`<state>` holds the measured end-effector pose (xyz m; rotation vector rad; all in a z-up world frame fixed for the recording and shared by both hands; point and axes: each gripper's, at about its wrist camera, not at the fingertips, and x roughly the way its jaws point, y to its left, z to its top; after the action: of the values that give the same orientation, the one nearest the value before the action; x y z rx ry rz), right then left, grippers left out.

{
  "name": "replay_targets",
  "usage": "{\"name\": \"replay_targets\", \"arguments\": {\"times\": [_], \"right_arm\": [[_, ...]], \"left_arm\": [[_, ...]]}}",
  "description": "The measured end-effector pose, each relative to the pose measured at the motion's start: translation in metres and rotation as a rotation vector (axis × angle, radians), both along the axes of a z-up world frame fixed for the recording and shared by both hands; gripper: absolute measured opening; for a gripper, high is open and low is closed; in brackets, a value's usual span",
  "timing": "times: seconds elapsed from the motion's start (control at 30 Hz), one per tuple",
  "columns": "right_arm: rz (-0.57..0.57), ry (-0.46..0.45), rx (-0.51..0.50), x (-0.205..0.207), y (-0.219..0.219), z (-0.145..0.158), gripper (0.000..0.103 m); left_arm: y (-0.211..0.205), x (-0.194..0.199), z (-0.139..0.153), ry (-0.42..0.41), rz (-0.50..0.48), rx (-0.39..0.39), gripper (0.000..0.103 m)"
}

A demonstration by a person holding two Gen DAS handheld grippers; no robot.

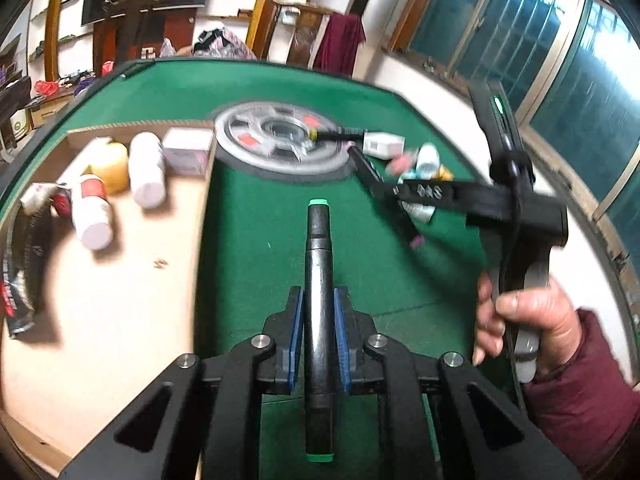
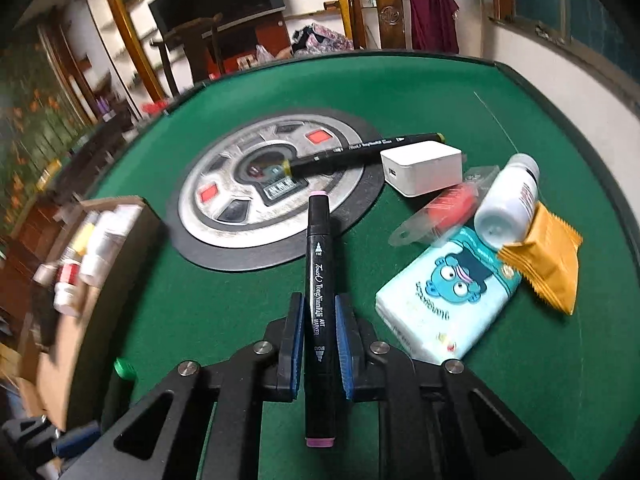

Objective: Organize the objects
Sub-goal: 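Grasp the green-capped marker with the left gripper while the right gripper grasps the pink-capped marker, then carry both markers into the box and open both grippers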

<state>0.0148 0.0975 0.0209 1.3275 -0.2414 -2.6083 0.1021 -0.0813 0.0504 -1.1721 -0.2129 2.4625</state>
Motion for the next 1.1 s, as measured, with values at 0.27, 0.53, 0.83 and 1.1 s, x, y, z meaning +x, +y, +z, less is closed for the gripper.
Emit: {"name": "replay_targets", "arguments": {"times": [0.27,0.53,0.83,1.1], "right_arm": [[0.063,0.013,-0.203,0.018,-0.009,0.036,0.016],[0.205,-0.048,-0.288,0.025,-0.077,0.044,0.017],[0.307,-0.154,-0.290,0.027,-0.161,0.022,0.017],[0.329,-0.216,-0.219,0.021,-0.207,-0.006,0.017]], "left_arm": [[-0.055,0.010,0.031,0.046,0.095,0.053,0.014],[-0.116,-0.010,0.019,-0.021,0.202,-0.036,0.014],[-0.144,-0.042,-0.013,-0.131,0.268,-0.060,0.014],[-0.152,-0.043,-0.030,-0.165,0.279,-0.038,0.014]]}}
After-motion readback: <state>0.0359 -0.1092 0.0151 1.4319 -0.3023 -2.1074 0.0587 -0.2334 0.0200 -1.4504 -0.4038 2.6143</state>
